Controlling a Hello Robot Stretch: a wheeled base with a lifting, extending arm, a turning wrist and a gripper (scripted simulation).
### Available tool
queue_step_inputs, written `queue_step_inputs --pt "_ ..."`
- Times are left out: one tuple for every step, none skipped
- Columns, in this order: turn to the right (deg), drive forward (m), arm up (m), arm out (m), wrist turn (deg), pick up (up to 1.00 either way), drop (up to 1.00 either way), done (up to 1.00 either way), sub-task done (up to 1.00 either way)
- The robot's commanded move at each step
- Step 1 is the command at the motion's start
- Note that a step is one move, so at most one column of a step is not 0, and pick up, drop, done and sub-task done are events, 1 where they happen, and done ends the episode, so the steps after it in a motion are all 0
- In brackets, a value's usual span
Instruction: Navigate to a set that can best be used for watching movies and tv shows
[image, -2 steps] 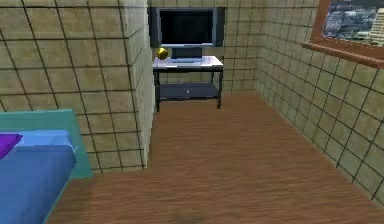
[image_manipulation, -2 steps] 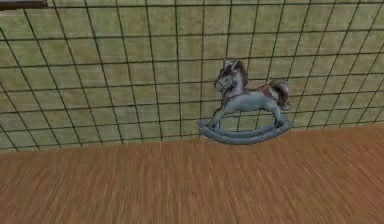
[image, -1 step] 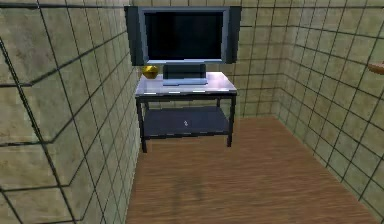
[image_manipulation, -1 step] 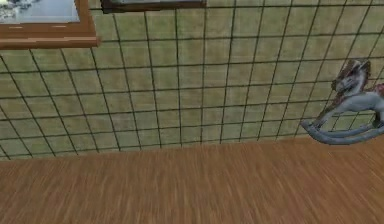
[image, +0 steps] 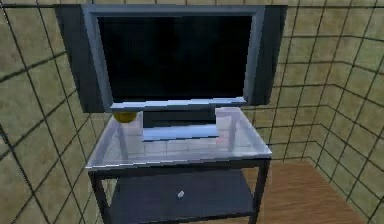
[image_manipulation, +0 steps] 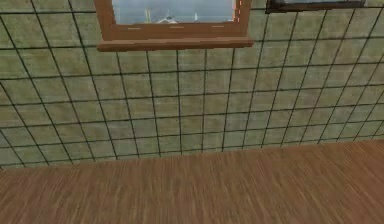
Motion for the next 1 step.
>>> queue_step_inputs --pt "0.0 0.25 0.00 0.00 0.0 0.00 0.00 0.00 0.00"
